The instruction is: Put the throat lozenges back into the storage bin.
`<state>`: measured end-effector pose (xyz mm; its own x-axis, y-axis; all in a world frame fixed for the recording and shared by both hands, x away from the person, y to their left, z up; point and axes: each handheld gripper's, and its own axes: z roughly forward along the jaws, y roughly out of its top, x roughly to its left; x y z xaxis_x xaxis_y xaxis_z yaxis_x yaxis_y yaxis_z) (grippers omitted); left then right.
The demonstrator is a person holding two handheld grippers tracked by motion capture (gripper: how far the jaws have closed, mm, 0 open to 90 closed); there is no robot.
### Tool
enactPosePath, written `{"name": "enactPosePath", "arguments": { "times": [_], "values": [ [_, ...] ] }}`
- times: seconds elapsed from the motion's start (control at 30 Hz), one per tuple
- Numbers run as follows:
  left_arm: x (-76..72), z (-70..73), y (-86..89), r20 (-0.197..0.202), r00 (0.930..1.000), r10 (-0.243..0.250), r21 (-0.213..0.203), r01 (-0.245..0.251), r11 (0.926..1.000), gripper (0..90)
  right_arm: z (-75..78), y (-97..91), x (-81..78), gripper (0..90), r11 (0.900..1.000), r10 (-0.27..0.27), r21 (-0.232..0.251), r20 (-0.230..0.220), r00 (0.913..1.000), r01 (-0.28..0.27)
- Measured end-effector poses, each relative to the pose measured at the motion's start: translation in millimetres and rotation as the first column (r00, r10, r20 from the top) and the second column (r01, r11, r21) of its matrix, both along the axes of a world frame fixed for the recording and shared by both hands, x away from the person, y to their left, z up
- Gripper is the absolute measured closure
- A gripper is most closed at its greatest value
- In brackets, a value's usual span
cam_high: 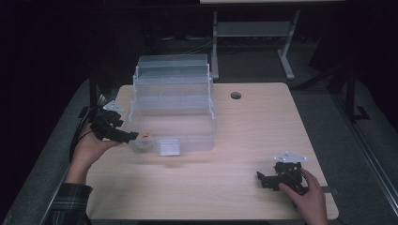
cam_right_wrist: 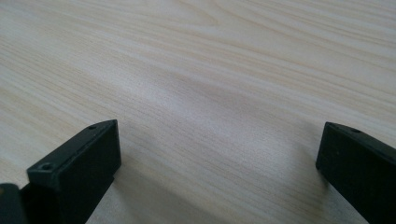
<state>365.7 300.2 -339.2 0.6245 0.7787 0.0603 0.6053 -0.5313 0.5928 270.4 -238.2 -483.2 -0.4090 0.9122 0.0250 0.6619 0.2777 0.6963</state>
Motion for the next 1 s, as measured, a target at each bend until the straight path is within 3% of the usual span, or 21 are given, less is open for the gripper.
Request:
{"name": "enactPosePath", "arguments": {
  "times": [0.53,0.67,1.0],
  "values": [
    [-37.9,-11.3,5.7,0.044,0.999,0.008,-0.017,-0.007,0.9998,18.3,-0.1,0.0,-0.1,0.0,1.0,0.001,0.001,0.0,1.0,-0.001],
    [-49.3,-18.5,4.7,0.05,0.9987,0.002,-0.049,0.0,0.9988,18.4,-0.1,0.0,-0.1,0.0,1.0,0.001,0.001,0.0,1.0,-0.001],
    [-68.9,-38.6,0.1,0.071,0.9974,0.009,-0.072,-0.004,0.9974,18.3,0.0,0.2,-0.1,0.0,1.0,0.0,0.002,-0.001,1.0,0.0]
  ]
}}
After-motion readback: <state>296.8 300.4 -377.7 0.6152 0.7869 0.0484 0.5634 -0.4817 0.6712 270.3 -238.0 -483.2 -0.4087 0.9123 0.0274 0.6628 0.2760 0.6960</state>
